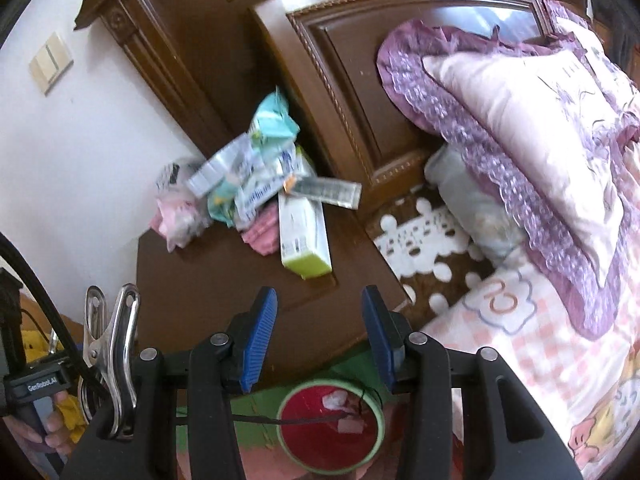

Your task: Collect trash

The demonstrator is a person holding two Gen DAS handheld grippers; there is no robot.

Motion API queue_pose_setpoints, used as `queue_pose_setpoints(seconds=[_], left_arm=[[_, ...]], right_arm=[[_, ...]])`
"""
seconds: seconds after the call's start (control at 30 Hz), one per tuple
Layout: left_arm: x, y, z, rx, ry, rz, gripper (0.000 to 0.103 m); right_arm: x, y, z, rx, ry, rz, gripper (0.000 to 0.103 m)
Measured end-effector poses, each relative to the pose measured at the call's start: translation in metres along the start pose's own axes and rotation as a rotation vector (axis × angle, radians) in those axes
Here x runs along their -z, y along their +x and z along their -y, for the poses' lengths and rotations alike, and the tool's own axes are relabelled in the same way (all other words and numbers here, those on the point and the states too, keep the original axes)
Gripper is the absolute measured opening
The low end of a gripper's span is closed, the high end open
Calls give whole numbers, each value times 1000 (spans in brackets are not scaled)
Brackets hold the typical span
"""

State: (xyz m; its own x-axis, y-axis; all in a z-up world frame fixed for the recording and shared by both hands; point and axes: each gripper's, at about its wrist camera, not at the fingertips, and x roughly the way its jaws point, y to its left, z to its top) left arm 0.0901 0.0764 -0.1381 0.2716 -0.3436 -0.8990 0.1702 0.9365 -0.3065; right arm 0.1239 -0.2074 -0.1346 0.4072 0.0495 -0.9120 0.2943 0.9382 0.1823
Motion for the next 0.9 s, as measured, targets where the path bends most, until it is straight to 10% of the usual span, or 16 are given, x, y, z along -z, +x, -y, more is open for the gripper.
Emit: queue_pose_setpoints(seconds=[0.9], left_arm=[[-63,102,42,-30,-256,19,57]], right_arm=[[-61,135,-8,-100,-225,-231,45]])
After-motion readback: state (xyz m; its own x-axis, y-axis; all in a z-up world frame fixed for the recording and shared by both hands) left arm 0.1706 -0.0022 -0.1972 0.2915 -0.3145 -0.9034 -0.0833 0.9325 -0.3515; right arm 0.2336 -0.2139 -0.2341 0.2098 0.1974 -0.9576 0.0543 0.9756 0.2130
